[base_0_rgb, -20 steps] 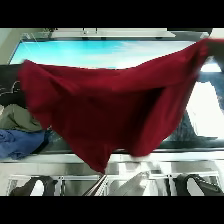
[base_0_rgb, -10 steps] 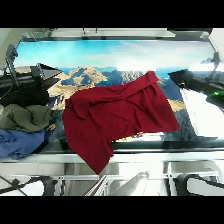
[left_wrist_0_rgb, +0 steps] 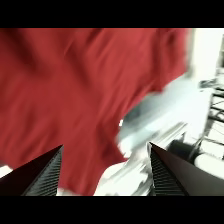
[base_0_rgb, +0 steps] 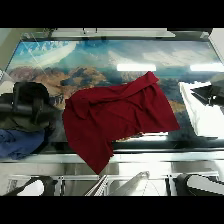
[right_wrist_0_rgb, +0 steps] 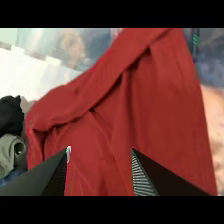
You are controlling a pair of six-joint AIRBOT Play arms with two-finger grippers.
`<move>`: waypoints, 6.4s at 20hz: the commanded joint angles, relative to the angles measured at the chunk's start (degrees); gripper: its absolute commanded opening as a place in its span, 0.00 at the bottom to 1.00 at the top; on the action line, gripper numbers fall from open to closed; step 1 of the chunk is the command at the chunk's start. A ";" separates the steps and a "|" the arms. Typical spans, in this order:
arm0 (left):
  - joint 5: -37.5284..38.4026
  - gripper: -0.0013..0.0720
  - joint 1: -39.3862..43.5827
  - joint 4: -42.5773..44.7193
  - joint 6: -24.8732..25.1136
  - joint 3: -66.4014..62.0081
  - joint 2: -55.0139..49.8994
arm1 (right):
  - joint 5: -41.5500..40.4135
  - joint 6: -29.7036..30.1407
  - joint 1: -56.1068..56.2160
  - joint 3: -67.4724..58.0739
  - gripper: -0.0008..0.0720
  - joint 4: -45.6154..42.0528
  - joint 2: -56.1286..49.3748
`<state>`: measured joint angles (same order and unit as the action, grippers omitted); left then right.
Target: Fold the shirts.
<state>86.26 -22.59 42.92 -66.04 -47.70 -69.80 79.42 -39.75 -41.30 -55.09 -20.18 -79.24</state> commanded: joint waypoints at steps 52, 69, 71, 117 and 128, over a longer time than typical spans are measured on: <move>-20.28 0.03 -0.44 -10.95 10.47 27.06 18.67 | -0.66 -8.79 7.96 0.13 0.60 -32.52 -14.36; -14.01 0.03 -0.42 -11.63 10.10 19.65 18.69 | 4.02 -10.84 12.83 -1.42 0.03 -25.88 -13.53; -8.31 0.03 -0.44 -13.33 8.72 11.89 18.71 | 6.01 -9.75 12.83 -2.93 0.03 -20.06 -8.87; -13.29 0.03 6.49 -14.49 8.02 -55.47 -48.89 | -11.87 -1.05 14.86 -27.12 0.03 10.62 -33.90; -6.86 0.02 7.17 -3.43 4.87 -55.58 -48.92 | -9.81 -5.70 15.69 -25.18 0.03 -3.26 -34.16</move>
<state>76.97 -15.18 36.95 -59.72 -103.18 -118.67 69.14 -44.45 -26.11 -81.21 -20.56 -113.32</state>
